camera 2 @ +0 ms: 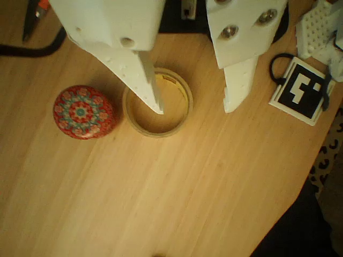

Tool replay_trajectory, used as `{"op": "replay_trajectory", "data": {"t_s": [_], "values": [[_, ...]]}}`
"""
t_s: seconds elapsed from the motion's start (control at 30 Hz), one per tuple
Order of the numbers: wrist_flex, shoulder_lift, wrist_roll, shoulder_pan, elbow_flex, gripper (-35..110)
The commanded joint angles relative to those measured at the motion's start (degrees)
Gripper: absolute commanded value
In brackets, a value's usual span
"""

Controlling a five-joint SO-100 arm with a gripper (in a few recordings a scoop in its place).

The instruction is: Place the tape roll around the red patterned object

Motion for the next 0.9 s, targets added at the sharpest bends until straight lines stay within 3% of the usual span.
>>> {"op": "replay_trajectory", "data": {"t_s": [0.0,0.33,0.87], "values": [[-0.3,0.0,-0.4,-1.9,1.2,29],[-12.0,3.3,5.9,-1.9,19.8,28],[-22.4,-12.1,6.1,-5.4,16.8,26]]}}
